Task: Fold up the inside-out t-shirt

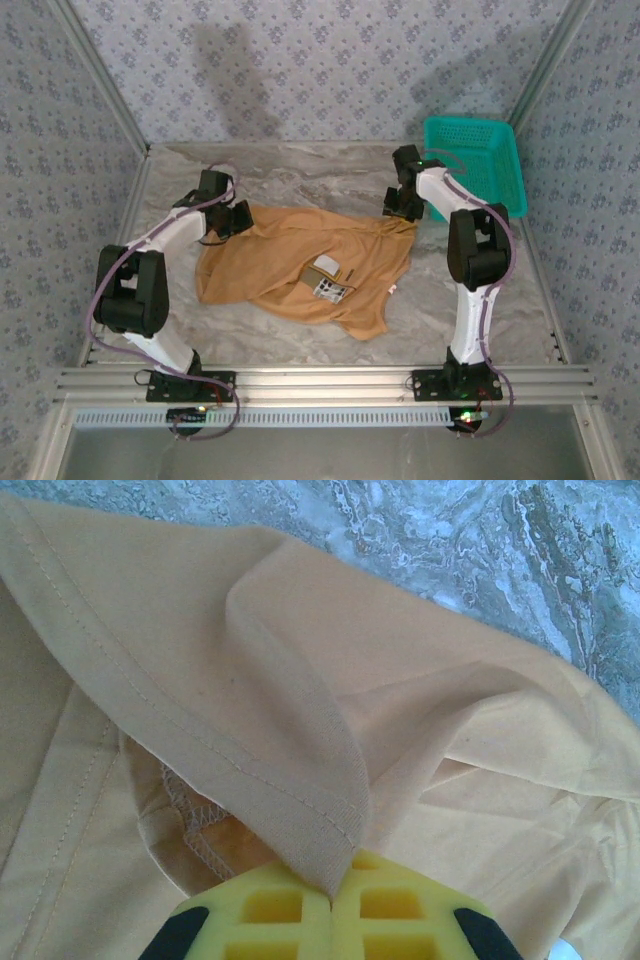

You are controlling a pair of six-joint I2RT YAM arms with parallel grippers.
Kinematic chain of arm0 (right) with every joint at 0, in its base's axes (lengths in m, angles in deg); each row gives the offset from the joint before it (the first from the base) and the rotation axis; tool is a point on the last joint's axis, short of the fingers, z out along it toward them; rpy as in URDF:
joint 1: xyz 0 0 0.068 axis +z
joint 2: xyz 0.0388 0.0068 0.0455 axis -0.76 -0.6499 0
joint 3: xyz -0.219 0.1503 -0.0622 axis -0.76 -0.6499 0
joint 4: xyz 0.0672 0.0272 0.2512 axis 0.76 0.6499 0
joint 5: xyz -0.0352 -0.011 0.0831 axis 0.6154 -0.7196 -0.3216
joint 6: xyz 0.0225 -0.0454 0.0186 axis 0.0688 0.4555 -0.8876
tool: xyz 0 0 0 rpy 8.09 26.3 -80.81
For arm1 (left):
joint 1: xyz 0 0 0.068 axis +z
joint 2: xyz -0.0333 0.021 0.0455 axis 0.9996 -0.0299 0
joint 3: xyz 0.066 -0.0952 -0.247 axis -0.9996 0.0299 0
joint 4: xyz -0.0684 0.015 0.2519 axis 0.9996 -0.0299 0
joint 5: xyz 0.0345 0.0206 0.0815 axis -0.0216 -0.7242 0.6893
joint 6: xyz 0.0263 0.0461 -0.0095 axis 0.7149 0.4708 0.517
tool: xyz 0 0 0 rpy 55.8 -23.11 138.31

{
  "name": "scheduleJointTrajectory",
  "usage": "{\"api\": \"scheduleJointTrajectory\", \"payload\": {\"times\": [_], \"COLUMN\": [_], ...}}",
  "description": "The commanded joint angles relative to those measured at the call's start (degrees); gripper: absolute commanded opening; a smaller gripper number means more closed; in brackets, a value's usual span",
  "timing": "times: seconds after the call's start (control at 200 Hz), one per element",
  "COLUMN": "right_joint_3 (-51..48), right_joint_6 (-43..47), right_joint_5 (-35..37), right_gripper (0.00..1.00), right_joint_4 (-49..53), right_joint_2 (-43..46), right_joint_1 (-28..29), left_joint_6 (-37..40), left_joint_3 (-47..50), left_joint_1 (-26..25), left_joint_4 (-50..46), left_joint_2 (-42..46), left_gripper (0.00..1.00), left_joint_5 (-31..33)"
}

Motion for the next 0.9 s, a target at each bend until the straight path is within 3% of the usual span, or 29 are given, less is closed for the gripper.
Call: {"api": "scheduleJointTrajectory", "payload": {"times": [0.0,0.09,0.225,0.295,0.68,0.894], "right_joint_3": [0.93,0.32,0.18,0.26,1.99,7.98], "right_joint_6": [1.08,1.01,0.84,0.75,0.59,0.14], "right_joint_5": [3.23,3.35,2.20,2.02,2.40,4.28], "right_gripper": [0.38,0.29,0.04,0.00,0.00,0.00], "right_joint_4": [2.49,2.31,2.56,2.58,4.10,9.27], "right_joint_2": [-0.81,-0.35,-0.12,0.16,6.93,10.50], "right_joint_1": [0.65,0.78,0.82,0.82,1.50,4.20], "left_joint_6": [0.90,0.81,0.81,1.03,1.34,1.08], "left_joint_3": [-1.28,-1.44,-1.67,-1.71,-2.41,-2.36], "left_joint_1": [-0.25,-0.25,-0.25,-0.25,-0.23,-0.25], "left_joint_4": [-1.14,-1.15,-1.44,-1.67,-2.12,-1.85], "left_joint_2": [0.52,0.61,0.68,0.86,0.69,0.59], "left_gripper": [0.00,0.00,0.00,0.00,0.00,0.00], "left_joint_5": [0.37,0.36,0.21,0.29,0.39,0.02]}}
